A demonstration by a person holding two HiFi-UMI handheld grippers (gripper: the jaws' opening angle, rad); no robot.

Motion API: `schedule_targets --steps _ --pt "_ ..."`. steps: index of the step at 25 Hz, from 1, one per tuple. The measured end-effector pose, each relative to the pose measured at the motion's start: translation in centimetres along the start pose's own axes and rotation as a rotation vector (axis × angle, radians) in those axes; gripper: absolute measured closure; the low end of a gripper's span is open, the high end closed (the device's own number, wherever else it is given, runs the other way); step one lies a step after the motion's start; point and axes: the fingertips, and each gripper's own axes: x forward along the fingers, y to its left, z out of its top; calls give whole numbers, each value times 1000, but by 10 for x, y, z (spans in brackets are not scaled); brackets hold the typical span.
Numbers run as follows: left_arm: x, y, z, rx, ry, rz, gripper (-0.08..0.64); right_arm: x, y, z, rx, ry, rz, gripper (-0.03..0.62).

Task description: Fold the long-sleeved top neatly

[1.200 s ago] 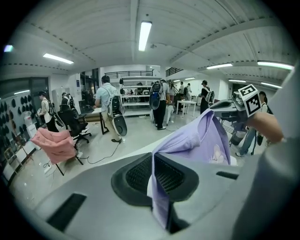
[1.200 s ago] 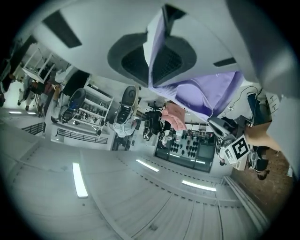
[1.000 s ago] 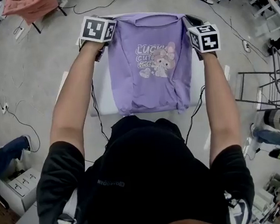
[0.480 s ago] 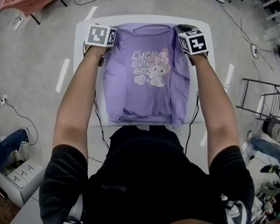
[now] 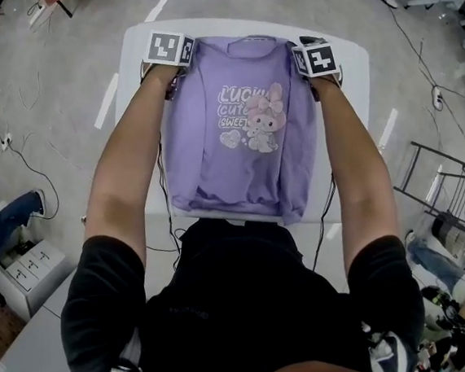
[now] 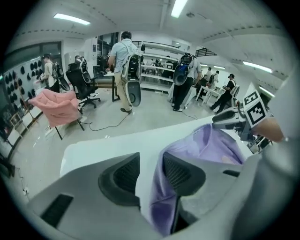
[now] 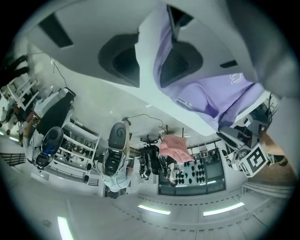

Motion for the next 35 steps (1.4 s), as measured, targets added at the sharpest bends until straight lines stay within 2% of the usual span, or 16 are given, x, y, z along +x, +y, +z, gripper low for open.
schedule_targets --steps 6,9,11,13,17,21,24,27,29,32,35 --pt "-22 9 -11 -18 -34 19 417 -9 -11 -14 21 33 -28 495" --pt "-29 9 -11 -17 -33 10 417 -26 -17 -13 56 24 -49 576" --pt "-34 8 -14 -17 -33 -1 417 -36 -8 -13 93 -6 -29 584" --pt "-38 3 -21 -18 -36 -24 417 -46 5 -19 90 -20 -16 584" --pt "-55 -18 -54 16 -27 -69 417 -83 43 -45 88 -44 30 565" --pt "-80 -38 -113 50 15 -99 416 -128 88 -91 102 -46 52 509" --pt "-99 -46 -156 40 27 -107 385 -155 110 -132 178 -38 33 468" --pt "-118 -55 -189 10 10 -123 364 -171 124 -167 273 -40 5 436" --pt "-129 -63 -206 -1 -10 -148 347 -179 129 -181 299 -47 -33 416" --pt "-136 -82 -230 66 8 -184 313 -183 135 -194 338 -63 -51 388" --pt "-140 -103 -262 125 80 -188 308 -180 156 -213 388 -43 11 368"
